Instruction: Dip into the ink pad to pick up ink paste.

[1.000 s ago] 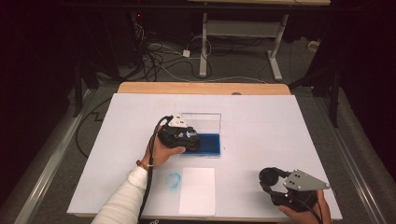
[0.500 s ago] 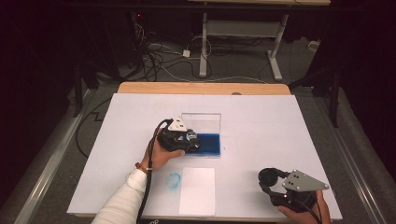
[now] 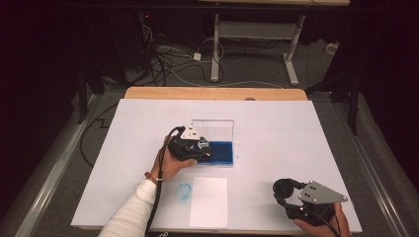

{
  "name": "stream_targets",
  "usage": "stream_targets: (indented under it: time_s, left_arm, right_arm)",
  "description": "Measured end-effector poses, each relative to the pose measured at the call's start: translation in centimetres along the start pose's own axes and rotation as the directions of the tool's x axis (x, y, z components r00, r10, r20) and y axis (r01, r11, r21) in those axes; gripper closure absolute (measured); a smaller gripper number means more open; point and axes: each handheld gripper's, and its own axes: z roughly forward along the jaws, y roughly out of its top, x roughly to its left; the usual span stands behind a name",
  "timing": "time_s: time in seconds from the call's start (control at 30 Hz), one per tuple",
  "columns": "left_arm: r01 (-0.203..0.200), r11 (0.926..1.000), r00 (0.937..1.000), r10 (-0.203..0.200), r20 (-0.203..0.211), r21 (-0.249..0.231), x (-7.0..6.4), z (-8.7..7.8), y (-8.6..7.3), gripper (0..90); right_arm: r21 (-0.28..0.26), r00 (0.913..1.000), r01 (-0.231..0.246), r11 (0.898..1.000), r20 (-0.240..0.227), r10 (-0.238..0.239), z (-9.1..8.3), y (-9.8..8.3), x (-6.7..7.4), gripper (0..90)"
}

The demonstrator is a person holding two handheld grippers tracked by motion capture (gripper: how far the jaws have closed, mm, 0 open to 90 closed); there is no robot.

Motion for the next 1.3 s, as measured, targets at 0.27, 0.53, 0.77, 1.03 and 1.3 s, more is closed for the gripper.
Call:
stream_targets:
  time_s: [0.27,0.53,0.77,1.03,1.3]
  left_arm:
    - [-0.009,1.0000,1.0000,0.009,-0.004,0.003,-0.04,0.01,0.00,54.6]
    - [-0.006,1.0000,1.0000,0.006,0.002,0.002,0.02,0.02,-0.03,54.6]
    - [0.002,1.0000,1.0000,-0.002,0.008,-0.002,0.07,0.04,-0.08,54.5]
    - [0.007,1.0000,0.9999,-0.007,0.015,-0.003,0.12,0.05,-0.12,54.5]
    - [0.012,0.9999,0.9997,-0.012,0.019,-0.005,0.17,0.06,-0.16,54.5]
  right_arm:
    - [-0.001,1.0000,0.005,1.000,-0.003,-0.005,-0.06,0.09,0.13,38.5]
    - [-0.005,1.0000,0.001,1.000,-0.002,-0.001,-0.10,0.04,0.00,38.6]
    - [-0.006,1.0000,-0.002,1.000,-0.001,0.002,-0.10,0.06,0.07,38.5]
    - [-0.004,1.0000,-0.004,1.000,0.002,0.004,-0.03,0.04,0.04,38.5]
    - [-0.006,1.0000,-0.003,1.000,0.000,0.003,-0.09,0.01,-0.05,38.5]
